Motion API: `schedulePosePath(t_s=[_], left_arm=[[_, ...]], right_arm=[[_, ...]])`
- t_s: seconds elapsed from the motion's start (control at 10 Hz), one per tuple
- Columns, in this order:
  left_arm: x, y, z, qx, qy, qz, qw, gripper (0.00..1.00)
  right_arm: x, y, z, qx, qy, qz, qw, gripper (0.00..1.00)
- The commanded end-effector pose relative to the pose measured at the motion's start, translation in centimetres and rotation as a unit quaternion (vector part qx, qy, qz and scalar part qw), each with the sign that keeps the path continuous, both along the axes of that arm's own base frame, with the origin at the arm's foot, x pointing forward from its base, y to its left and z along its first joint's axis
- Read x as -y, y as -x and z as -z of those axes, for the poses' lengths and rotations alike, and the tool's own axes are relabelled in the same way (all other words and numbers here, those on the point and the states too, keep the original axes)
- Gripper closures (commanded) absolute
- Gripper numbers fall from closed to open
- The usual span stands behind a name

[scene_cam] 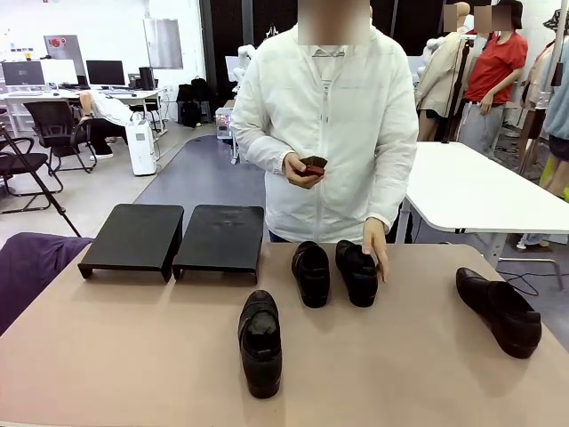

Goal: Organize the shoes by placing them on the stand.
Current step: Pick up one Shoe and place it in the middle of the table, then place the Shoe from the middle of the table onto the Shoes Stand.

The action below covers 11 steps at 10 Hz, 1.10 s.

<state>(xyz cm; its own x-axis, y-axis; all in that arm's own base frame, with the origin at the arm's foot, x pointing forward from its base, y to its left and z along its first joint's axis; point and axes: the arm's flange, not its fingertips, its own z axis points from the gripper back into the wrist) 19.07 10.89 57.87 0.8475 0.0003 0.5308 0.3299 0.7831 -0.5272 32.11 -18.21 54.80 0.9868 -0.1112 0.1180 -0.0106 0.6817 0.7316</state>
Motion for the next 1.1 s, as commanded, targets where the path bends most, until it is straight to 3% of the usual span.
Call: schedulePosePath(t_s=[0.0, 1.0], left_arm=[[0.02, 0.08, 0.19, 0.006, 0.005, 0.008, 1.000, 0.00], [0.02, 0.08, 0.19, 0.006, 0.005, 0.008, 1.000, 0.00]], right_arm=[[-3.53, 0.11, -1.02, 0.008, 0.051, -0.071, 0.996, 0.00], [-3.53, 0.11, -1.02, 0.008, 0.051, -0.071, 0.996, 0.00]])
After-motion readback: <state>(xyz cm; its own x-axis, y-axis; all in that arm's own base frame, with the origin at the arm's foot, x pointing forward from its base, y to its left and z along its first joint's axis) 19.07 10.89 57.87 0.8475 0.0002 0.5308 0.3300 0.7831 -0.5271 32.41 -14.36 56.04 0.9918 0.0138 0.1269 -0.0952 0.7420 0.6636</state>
